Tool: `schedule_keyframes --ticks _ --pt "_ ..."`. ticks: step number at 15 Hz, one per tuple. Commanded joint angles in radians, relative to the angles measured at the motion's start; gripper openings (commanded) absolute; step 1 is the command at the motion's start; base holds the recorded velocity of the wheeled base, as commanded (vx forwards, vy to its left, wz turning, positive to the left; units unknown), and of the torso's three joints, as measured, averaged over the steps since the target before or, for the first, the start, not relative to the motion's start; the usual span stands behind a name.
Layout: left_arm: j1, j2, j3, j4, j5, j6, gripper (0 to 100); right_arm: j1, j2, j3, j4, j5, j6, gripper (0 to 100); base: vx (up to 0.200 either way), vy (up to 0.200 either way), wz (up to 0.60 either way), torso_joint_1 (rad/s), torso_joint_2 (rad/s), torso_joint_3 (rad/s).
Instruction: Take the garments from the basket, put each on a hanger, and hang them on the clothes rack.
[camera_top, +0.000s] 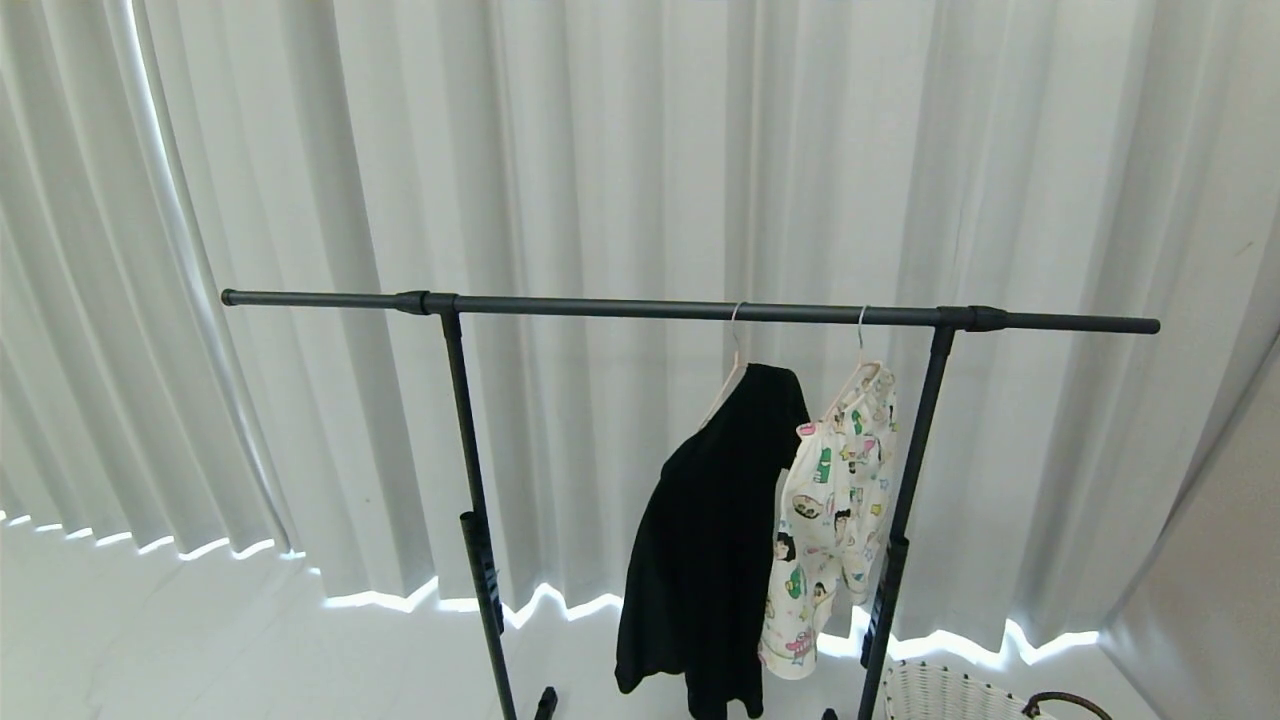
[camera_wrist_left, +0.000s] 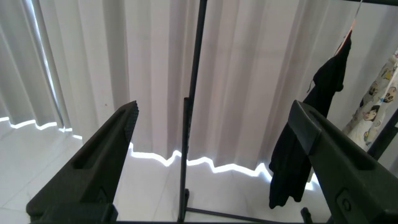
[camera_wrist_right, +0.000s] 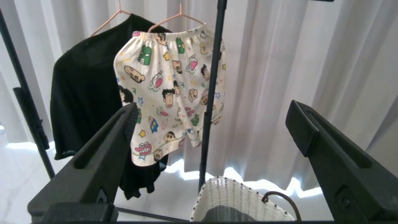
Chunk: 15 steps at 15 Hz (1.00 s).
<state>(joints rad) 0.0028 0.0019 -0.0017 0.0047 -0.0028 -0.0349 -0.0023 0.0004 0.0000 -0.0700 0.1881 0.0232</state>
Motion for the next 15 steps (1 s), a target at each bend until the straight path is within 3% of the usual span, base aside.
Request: schedule_keyframes --ticks 1,15 --pt "0.0 0.0 0.0 0.0 0.0 0.0 100 -0.001 0.0 0.0 -0.001 0.001 0.0 100 0.0 0.0 0.0 0.0 0.0 0.0" --pt "0.0 0.0 0.0 0.0 0.0 0.0 100 -0.001 0.0 0.0 -0.001 0.001 0.0 100 0.0 0.0 0.0 0.0 0.0 0.0"
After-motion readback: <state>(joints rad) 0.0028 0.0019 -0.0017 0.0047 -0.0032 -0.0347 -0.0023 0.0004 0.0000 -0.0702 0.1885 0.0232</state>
